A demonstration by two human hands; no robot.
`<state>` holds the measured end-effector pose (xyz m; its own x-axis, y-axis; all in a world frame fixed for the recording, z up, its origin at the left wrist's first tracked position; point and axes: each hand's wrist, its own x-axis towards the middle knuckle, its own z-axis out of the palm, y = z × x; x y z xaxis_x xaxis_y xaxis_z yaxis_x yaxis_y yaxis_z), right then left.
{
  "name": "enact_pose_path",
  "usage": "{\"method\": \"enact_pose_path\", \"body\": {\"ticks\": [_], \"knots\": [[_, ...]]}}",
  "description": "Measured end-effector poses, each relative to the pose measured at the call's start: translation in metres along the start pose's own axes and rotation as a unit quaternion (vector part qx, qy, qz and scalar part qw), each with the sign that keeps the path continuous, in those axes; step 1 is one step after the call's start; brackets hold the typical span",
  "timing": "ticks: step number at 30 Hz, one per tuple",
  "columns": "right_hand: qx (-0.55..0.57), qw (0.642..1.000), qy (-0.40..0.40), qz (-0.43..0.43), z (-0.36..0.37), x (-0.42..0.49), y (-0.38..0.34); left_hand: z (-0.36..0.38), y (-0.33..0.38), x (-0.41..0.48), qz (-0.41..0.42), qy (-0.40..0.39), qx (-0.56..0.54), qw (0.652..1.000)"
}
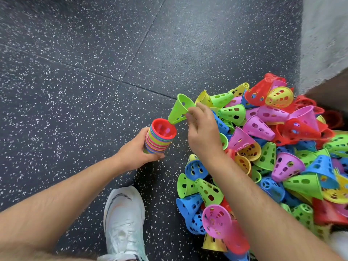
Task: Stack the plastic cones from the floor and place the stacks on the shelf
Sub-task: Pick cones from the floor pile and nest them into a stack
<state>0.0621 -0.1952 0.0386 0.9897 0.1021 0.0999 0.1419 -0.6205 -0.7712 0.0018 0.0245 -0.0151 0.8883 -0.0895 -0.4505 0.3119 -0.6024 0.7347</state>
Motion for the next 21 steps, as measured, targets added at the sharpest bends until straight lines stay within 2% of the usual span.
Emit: {"method": "enact_pose_path", "body": {"ticks": [4,9,13,15,19,21], "knots": [[0.009,0.999,0.000,-0.031,0.000,-0.014,-0.009,0.001,0.005,-0.001,0.002,0.005,0.016,1.000],[-0.062,0.989,-0.109,-0.083,0.003,-0.026,0.001,0.000,0.003,0.003,0.013,0.008,-0.014,1.000],[-0.081,0.981,-0.150,-0.093,-0.001,-0.030,0.000,0.000,0.007,0.012,0.021,-0.009,-0.053,0.998],[-0.075,0.980,-0.168,-0.072,-0.008,-0.027,-0.002,0.003,0.013,0.018,0.026,-0.007,-0.056,0.998],[-0.071,0.990,-0.120,-0.029,-0.031,-0.010,0.003,0.014,0.034,0.035,0.048,-0.010,-0.056,0.997],[-0.120,0.988,-0.092,-0.035,-0.040,0.001,0.014,0.018,0.046,0.045,0.065,-0.025,-0.060,0.996]]}}
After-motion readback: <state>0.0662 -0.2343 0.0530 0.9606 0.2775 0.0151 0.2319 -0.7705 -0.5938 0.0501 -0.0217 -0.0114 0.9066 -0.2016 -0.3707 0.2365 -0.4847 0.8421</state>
